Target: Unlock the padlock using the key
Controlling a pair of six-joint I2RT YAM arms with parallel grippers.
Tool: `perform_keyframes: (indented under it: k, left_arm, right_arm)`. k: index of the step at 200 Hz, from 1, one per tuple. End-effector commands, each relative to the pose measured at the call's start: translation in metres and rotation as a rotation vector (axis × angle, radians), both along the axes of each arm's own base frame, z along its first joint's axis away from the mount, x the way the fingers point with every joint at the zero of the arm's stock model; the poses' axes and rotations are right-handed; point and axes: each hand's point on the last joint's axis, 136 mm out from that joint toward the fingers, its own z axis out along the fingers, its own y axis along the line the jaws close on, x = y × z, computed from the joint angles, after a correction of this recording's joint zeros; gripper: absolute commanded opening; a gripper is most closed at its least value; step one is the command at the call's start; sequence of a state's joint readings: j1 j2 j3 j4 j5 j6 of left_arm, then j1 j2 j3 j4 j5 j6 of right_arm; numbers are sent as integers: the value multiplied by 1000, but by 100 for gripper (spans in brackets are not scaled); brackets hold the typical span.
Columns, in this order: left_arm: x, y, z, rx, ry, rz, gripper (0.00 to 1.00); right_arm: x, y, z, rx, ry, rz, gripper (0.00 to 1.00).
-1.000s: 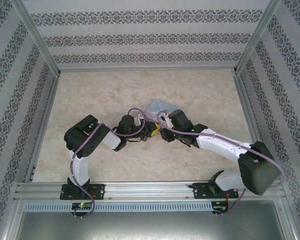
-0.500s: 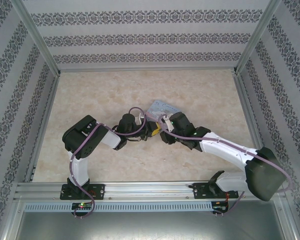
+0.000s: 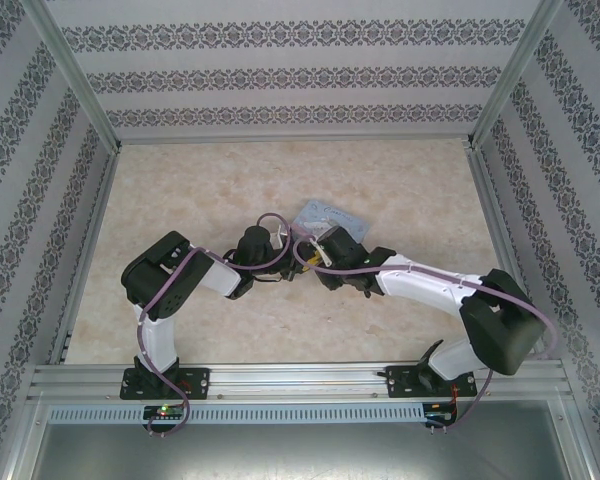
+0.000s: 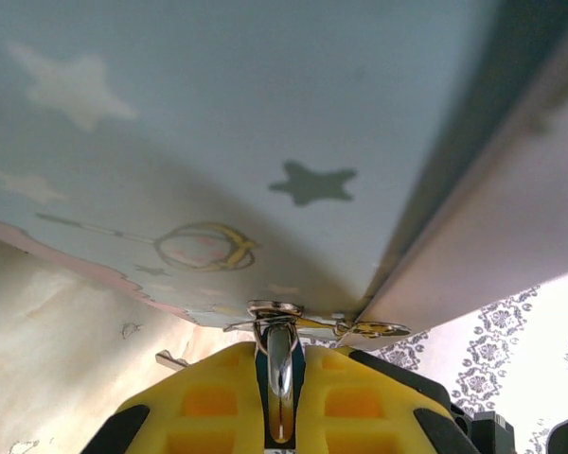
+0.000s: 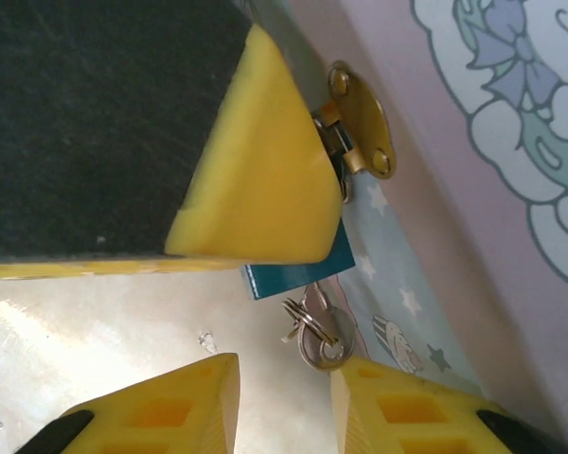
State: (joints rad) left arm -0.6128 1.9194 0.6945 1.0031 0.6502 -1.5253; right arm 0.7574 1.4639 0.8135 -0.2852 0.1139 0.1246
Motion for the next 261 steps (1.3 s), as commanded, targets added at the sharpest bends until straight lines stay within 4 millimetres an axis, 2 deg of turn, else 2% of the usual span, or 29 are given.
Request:
perform_keyframes:
  k: [1,23,66,110,160,191,213,224,236,261]
  left_arm:
    - [-2,-9,30,-50,-83,-51,0]
    - [-2,-9,29,-49,-81,-54,0]
    - [-3,-9,25,-50,-73,-55,0]
    - [-3,-10,24,-56,-70,-57,0]
    - [-5,-8,21,-56,-67,-52,0]
    - [-5,-6,19,-55,-63,-43,0]
    - [-5,-6,18,-54,-59,-39,0]
    - [-4,-6,19,-54,-61,-37,0]
    - [-4,-6,19,-54,-60,-37,0]
    - [-4,-5,17,-50,-56,-35,0]
  right_arm:
    - [14,7,6,-23,-50,2,28]
    - [17,12,5,-15,-42,2,23]
    - [23,25,17,48,-45,-13,17]
    - [27,40,20,135,1,-23,0]
    - [26,47,37,386,108,-64,0]
    - [27,40,49,545,172,-107,0]
    - [25,32,55,555,164,-120,0]
    - [22,27,56,542,156,-124,16]
    - [19,22,57,527,146,-128,24]
    - [14,10,56,487,124,-145,28]
